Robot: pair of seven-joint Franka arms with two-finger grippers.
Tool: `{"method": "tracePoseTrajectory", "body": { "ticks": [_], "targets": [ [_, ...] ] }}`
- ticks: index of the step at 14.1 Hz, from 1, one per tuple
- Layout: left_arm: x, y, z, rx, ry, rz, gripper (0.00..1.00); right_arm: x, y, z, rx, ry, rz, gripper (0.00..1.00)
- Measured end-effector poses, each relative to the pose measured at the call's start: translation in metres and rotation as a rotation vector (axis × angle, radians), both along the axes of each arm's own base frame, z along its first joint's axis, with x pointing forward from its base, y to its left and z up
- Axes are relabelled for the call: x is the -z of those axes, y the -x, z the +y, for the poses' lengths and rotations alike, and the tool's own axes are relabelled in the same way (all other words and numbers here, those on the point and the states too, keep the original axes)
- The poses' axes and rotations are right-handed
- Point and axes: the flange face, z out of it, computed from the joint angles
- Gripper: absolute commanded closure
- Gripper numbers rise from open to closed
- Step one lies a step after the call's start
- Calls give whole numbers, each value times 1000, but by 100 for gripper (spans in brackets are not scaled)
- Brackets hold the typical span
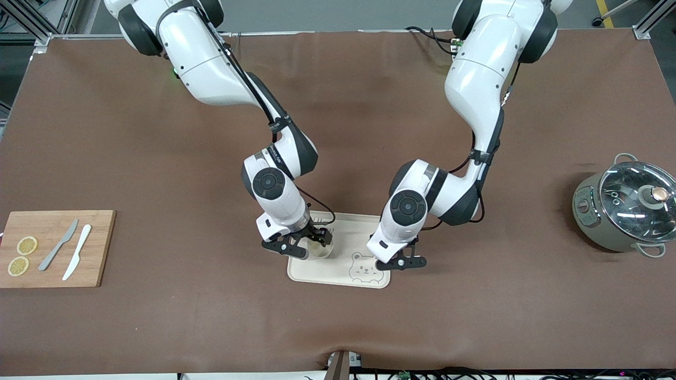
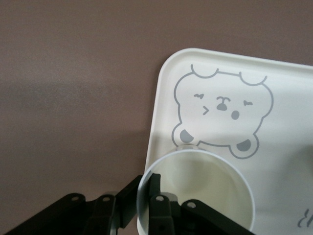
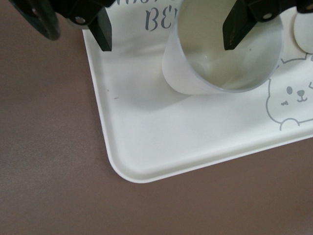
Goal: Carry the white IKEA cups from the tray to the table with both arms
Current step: 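Lift the cup with the left gripper and carry it toward the pot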
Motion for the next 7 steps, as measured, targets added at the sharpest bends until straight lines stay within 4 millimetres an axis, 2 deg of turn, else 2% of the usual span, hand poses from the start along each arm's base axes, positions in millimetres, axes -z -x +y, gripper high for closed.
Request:
{"method": "tracePoseTrajectory", "body": {
  "ticks": [1,2,5,7],
  "targets": [
    [0,-1,1,-2,0,-1,100,0,0,0,0,0,0,32],
    [-2,-2,4,-6,0,-2,100,0,0,0,0,0,0,46],
    [-9,-11,18,-27,4,-8,100,0,0,0,-1,0,-1,80],
    [-19,-20,36,-16,0,-1,100,0,0,0,-1,0,-1,100]
  ]
}}
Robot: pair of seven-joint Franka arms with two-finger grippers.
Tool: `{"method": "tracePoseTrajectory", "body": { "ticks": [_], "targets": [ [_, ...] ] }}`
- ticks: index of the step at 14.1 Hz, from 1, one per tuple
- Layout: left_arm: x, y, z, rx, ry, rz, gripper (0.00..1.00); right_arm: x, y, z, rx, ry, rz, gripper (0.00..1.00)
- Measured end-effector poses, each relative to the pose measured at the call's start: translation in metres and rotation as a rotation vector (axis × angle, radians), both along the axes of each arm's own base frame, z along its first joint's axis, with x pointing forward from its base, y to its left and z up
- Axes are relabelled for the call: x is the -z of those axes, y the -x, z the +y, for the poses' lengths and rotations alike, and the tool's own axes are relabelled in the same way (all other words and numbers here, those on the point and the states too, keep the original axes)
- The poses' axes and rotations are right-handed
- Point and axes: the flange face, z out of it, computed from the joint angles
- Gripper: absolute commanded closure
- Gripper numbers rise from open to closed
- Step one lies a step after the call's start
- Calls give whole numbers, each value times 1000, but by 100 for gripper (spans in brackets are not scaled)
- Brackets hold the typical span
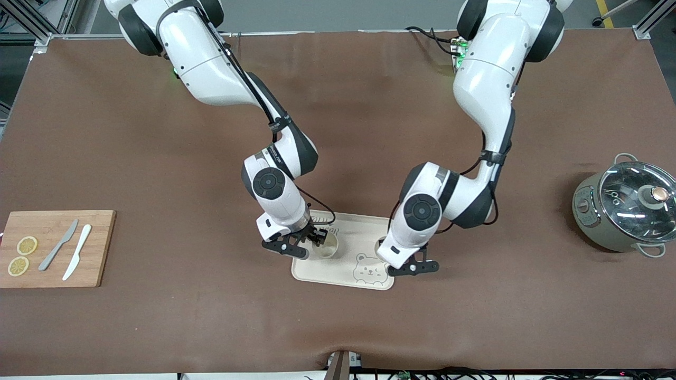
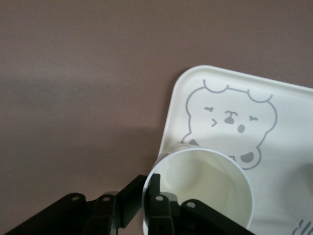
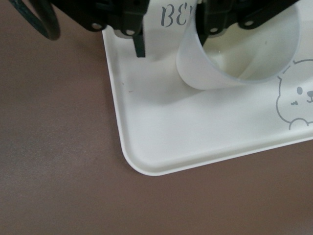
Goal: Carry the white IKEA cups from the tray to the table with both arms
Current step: 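Lift the cup with the left gripper and carry it toward the pot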
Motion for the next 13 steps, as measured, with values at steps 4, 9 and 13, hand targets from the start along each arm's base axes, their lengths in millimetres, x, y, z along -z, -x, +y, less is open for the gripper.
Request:
{"method": "tracePoseTrajectory", "body": {
  "ticks": [4,9,13],
  "targets": [
    [-42,-18,58,79,12,57,100,-3,-1,2,-1,-7,-10,100],
    [-97,-31,137,177,21,108,100,-2,-1,1,-1,-6,-10,100],
    [-111,-25,193,234,32,114,100,-2,-2,0,1,-5,-11,100]
  ]
}}
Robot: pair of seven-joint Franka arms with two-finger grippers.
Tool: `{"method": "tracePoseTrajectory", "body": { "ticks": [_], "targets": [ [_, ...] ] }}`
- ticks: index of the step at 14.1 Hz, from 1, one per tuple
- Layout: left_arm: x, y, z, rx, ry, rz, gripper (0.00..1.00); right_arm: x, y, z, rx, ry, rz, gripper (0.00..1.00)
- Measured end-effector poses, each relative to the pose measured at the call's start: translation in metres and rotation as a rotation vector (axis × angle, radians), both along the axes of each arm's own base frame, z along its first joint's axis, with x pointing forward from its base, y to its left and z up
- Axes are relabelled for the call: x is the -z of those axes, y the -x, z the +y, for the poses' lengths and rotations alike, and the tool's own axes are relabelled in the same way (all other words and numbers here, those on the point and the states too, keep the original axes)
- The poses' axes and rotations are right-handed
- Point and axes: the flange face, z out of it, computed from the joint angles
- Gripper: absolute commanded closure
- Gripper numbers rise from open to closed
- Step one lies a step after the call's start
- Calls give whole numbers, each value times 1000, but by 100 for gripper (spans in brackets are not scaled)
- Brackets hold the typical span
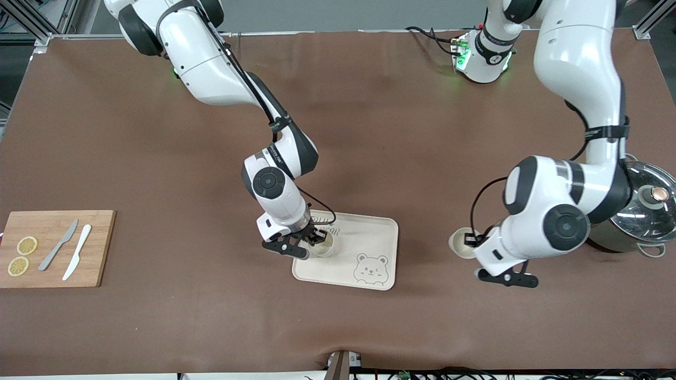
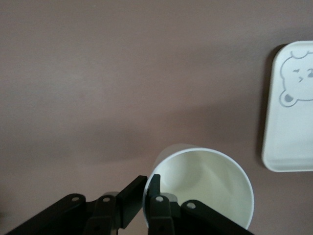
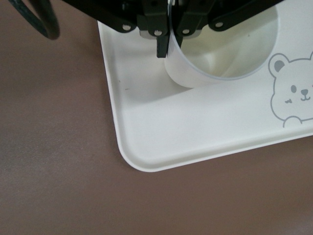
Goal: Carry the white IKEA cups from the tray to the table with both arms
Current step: 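Lift the cup with the left gripper and carry it toward the pot, then lower the held cup onto the table beside the pot with the left gripper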
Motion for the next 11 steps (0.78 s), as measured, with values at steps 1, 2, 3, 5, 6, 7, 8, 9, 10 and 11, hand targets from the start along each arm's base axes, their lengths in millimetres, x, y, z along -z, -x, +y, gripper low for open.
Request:
{"method": "tracePoseTrajectory", "body": {
  "ticks": [1,2,3,5,6,7,8,9,10,11],
  "targets": [
    [-4,5,13,2,8,-21,100,0,-1,-1,1,2,-2,100],
    [-6,13,22,-2,16,-51,100,0,-2,-3,2,6,-4,100],
    [-5,25,26,-4,23,-81,100,-1,-3,-4,2,10,-6,100],
    [3,57,31,-5,31,-114,100,-2,-4,-6,3,12,-7,100],
    [7,73,33,-4,32,-118,100,-3,-5,-6,3,15,-2,100],
    [9,86,34,-4,33,-119,100,-4,-5,-6,2,21,8,100],
    [12,97,36,-3,34,-123,100,-6,-5,-7,2,28,18,100],
    [15,106,37,-3,36,-131,100,-9,-5,-8,3,36,29,100],
    [19,112,37,-2,37,-142,100,-12,-5,-10,2,47,43,100],
    [25,118,38,-1,38,-153,100,-15,-5,-12,-4,61,58,100]
  ]
}}
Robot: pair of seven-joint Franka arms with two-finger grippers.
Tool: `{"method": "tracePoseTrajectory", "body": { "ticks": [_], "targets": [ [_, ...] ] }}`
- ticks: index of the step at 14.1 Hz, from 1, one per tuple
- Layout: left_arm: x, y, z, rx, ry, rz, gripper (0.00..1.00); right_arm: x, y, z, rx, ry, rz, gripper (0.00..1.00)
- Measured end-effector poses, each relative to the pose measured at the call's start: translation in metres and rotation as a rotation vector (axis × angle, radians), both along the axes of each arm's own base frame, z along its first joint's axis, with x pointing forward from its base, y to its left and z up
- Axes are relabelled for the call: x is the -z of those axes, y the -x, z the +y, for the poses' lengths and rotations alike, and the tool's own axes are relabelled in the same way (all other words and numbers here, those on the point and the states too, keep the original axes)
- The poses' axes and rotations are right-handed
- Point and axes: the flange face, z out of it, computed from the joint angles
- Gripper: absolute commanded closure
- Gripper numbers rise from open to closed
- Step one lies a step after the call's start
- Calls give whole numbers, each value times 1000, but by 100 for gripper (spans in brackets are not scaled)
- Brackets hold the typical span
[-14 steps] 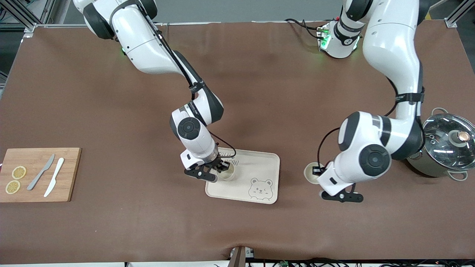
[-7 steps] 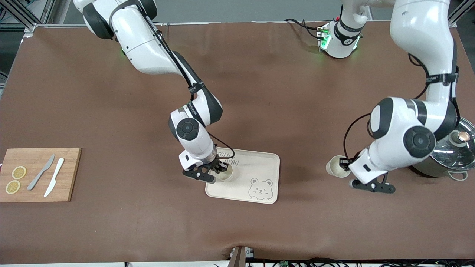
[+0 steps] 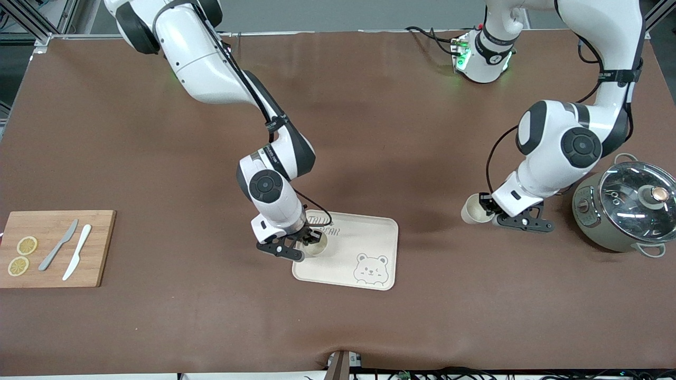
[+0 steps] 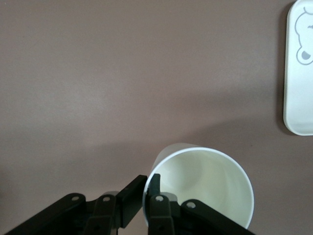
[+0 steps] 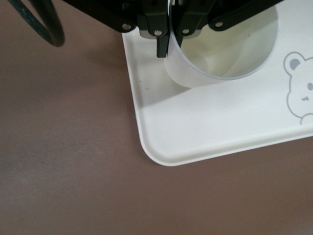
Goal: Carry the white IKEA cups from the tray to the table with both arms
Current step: 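Lower the held cup onto the table beside the pot with the left gripper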
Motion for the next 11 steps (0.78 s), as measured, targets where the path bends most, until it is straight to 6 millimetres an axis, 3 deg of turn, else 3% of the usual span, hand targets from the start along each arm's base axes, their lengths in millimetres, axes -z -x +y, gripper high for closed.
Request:
{"method": "tracePoseTrajectory", "body": {
  "ticks": [6,11],
  "targets": [
    [54,31,8,3,-3,-75,100,-4,1,-5,-30,51,17,100],
    [75,39,10,2,-4,-84,100,2,2,-9,-39,66,25,100]
  ]
}}
